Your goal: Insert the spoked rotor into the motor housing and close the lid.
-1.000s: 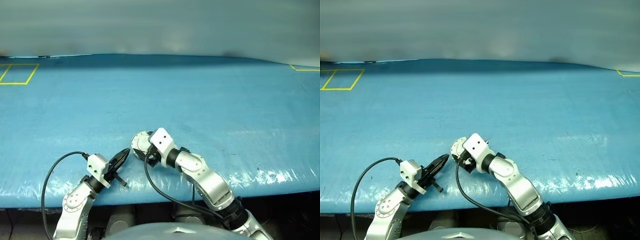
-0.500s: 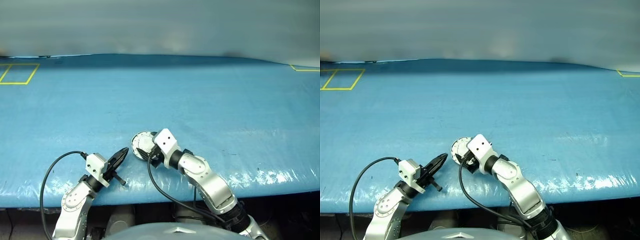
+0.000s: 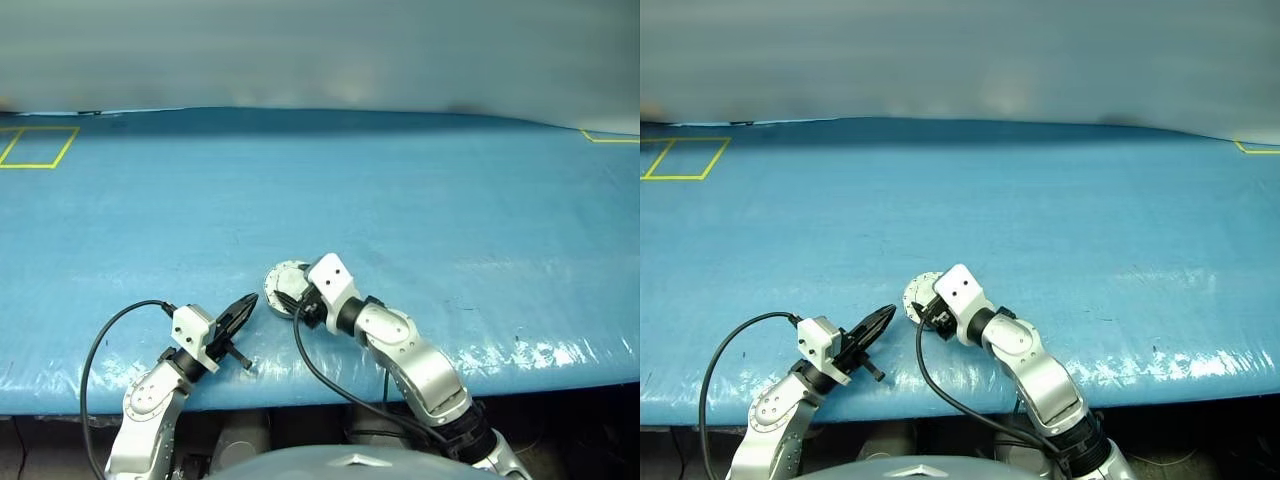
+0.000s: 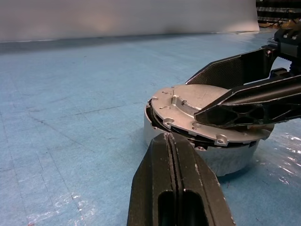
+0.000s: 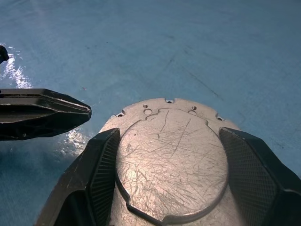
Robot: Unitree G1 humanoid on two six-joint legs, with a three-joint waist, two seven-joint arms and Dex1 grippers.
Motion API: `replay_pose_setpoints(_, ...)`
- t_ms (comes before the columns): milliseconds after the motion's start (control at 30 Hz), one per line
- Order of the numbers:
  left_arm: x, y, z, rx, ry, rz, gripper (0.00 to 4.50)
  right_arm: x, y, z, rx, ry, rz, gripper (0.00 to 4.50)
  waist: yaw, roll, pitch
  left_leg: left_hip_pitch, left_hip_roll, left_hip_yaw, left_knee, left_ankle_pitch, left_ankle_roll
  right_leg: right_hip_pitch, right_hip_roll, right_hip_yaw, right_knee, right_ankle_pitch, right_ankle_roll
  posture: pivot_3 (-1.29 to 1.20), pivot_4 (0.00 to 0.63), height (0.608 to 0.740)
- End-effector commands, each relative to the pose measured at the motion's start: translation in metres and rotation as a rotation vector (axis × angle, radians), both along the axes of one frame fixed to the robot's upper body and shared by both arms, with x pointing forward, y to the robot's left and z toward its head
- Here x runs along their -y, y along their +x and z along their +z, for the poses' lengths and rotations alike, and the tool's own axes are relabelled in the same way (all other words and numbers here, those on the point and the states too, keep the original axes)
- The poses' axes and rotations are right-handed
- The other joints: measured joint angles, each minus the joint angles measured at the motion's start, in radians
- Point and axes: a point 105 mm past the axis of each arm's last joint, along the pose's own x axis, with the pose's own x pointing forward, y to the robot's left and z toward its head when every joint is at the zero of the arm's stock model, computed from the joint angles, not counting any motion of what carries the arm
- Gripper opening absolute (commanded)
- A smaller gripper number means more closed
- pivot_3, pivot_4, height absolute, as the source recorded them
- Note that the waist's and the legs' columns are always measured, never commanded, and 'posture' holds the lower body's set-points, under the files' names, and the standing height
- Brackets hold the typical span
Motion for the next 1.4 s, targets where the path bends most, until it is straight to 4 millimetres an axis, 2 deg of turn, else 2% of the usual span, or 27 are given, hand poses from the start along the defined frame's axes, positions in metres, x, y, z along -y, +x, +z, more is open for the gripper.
replay_pose_setpoints(33, -0.001, 0.002, 0.009, 0.041, -0.001, 0.000, 0.00, -0.003, 0.004, 0.027, 0.086, 0.047, -0.010, 3.04, 0.000, 0.000, 0.000, 0.000, 0.000, 0.000, 0.000, 0.000, 0.000, 0.000, 0.000, 0.000, 0.000, 0.000, 0.000, 0.00, 0.150, 0.740)
replay_pose_setpoints(933, 0.005, 0.001, 0.005, 0.035, 0.000, -0.010, 0.00, -0.008, 0.008, 0.001, 0.050, -0.118, -0.055, 3.04, -0.001, 0.000, 0.000, 0.000, 0.000, 0.000, 0.000, 0.000, 0.000, 0.000, 0.000, 0.000, 0.000, 0.000, 0.000, 0.00, 0.150, 0.740)
replay_pose_setpoints(1167, 0.004, 0.001, 0.004, 0.031, 0.005, -0.009, 0.00, -0.004, 0.009, -0.008, 0.026, -0.145, -0.063, 3.04, -0.001, 0.000, 0.000, 0.001, 0.000, 0.000, 0.000, 0.000, 0.000, 0.000, 0.000, 0.000, 0.000, 0.000, 0.000, 0.00, 0.150, 0.740)
replay_pose_setpoints(1300, -0.003, 0.005, 0.001, 0.015, 0.023, 0.017, 0.00, -0.002, 0.009, -0.011, 0.012, -0.146, -0.069, 3.04, -0.001, 0.000, 0.000, 0.001, 0.000, 0.000, 0.000, 0.000, 0.000, 0.000, 0.000, 0.000, 0.000, 0.000, 0.000, 0.00, 0.150, 0.740)
replay_pose_setpoints(1400, -0.019, 0.014, -0.009, -0.020, 0.014, 0.104, 0.00, -0.002, 0.009, -0.012, 0.008, -0.144, -0.073, 3.04, -0.002, 0.000, 0.000, 0.001, 0.000, 0.000, 0.000, 0.000, 0.000, 0.001, 0.000, 0.000, 0.001, 0.000, 0.000, 0.00, 0.150, 0.740)
